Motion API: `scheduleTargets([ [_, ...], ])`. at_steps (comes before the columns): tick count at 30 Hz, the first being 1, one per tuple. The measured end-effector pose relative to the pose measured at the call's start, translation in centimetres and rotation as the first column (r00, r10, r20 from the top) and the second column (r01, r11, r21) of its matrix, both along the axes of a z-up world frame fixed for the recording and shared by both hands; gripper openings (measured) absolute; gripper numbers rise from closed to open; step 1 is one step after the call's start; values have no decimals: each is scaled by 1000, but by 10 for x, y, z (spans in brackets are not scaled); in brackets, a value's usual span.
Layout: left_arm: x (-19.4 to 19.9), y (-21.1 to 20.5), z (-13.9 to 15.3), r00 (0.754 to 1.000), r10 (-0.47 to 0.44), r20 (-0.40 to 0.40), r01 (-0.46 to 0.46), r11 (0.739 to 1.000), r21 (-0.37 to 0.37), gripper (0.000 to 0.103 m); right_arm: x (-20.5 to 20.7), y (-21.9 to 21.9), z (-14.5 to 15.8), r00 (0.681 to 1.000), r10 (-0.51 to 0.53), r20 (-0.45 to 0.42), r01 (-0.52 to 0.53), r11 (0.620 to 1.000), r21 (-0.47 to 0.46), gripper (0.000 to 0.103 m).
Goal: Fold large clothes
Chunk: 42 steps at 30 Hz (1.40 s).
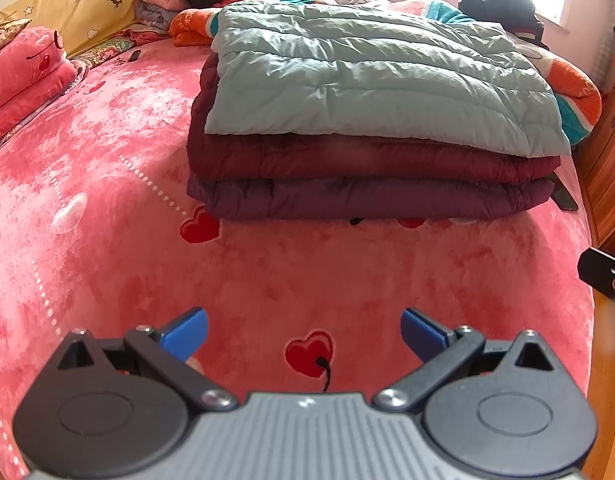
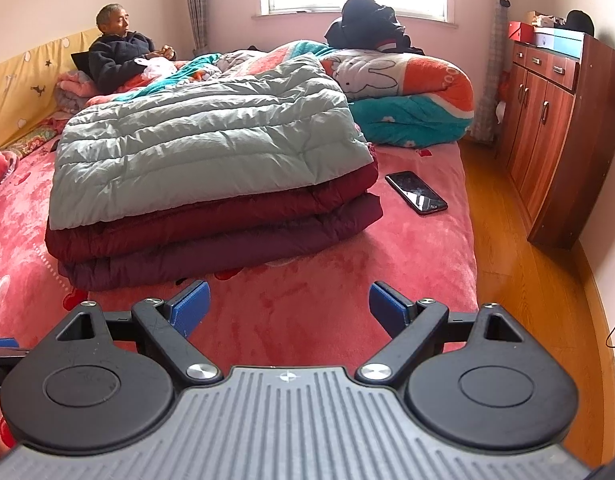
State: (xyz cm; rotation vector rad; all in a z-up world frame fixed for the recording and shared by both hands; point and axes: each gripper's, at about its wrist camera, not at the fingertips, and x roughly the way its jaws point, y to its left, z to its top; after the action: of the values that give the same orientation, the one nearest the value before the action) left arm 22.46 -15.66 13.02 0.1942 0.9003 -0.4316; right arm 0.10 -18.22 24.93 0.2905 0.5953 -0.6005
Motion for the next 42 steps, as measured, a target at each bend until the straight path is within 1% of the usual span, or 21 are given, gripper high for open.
scheduleTargets([
  [15,-5,-2,-3,1000,-1,-6,1,1000,-3,102,1,-2,-3,1000,-2,-5,2,1000,3,103],
  [31,-4,-3,-12,1000,1,-20,-1,1000,-2,102,6,-7,-13,1000,-4,-29,5,1000,11,103],
  [42,-6,-5,-18,1000,-9,-7,9,1000,-11,102,8,-9,-17,999,-6,-36,6,1000,13,103],
])
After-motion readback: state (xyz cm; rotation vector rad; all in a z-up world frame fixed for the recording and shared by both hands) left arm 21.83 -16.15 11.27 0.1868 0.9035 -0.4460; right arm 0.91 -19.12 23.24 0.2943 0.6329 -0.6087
